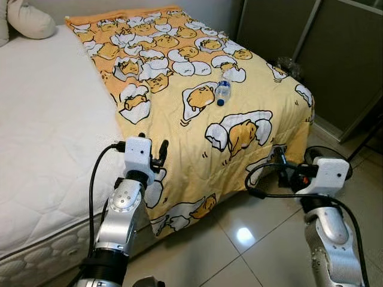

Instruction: Clean up the room

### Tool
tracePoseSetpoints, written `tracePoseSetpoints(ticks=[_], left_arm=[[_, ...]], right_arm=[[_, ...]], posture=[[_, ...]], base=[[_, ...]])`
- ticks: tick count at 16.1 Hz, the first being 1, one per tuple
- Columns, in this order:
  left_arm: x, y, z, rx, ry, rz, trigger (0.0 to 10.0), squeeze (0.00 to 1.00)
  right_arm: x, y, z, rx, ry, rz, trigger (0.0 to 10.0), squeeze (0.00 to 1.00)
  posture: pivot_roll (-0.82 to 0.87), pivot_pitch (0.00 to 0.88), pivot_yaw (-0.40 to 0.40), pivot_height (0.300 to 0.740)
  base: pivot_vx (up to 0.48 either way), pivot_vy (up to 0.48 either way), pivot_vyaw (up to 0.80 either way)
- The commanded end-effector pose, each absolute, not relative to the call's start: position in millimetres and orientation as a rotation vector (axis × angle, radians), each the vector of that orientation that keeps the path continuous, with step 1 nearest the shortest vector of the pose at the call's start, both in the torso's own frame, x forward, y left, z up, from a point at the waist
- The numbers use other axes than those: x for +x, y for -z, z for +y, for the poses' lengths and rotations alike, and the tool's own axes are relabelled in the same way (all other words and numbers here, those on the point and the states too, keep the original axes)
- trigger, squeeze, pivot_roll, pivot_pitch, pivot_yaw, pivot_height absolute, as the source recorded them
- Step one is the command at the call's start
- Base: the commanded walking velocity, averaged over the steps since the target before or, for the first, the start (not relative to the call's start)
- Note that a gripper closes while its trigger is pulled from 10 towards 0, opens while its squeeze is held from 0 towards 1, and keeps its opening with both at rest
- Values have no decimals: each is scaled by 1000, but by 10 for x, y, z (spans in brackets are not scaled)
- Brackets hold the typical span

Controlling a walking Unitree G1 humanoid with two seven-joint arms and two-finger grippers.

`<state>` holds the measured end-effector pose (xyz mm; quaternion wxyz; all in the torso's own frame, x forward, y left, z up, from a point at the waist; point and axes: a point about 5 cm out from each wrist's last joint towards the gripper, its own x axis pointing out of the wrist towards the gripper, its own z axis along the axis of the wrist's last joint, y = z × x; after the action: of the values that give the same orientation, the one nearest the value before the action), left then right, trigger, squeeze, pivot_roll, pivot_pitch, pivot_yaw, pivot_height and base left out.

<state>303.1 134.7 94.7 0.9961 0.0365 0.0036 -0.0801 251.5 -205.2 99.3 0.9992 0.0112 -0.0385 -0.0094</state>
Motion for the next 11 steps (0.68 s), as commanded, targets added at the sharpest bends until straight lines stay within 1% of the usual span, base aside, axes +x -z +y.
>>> tracePoseSetpoints(ticks=[1, 2, 6, 9, 10, 11], left_arm=[[3080, -997, 1300, 79, 203, -2, 10000, 0], [3102, -1001, 1304, 81, 202, 6, 10000, 114], [3170, -1042, 1256, 49, 194, 16, 10000, 71], [3152, -987, 1241, 42, 206, 34, 10000, 118], [3157, -973, 1179, 35, 228, 38, 10000, 184], [3161, -981, 1156, 34, 236, 35, 10000, 180]], right_arm=[[2499, -959, -2087, 26, 41, -74, 10000, 0], [2495, -941, -2074, 23, 40, -74, 10000, 0], [2512, -935, -2079, 4, 24, -76, 10000, 0], [2506, -955, -2146, 3, 59, -91, 10000, 0], [2515, -984, -2132, 1, 35, -99, 10000, 0], [2516, -990, -2115, -2, 21, -98, 10000, 0]], posture=[[-59, 0, -6, 723], [-61, 0, 2, 723], [-70, 0, 31, 723], [-99, 0, 35, 723], [-105, 0, 36, 723], [-105, 0, 36, 723]], base=[[371, 0, 0], [424, 0, 0], [442, 0, 0], [446, 0, 0], [446, 0, 0], [446, 0, 0]])
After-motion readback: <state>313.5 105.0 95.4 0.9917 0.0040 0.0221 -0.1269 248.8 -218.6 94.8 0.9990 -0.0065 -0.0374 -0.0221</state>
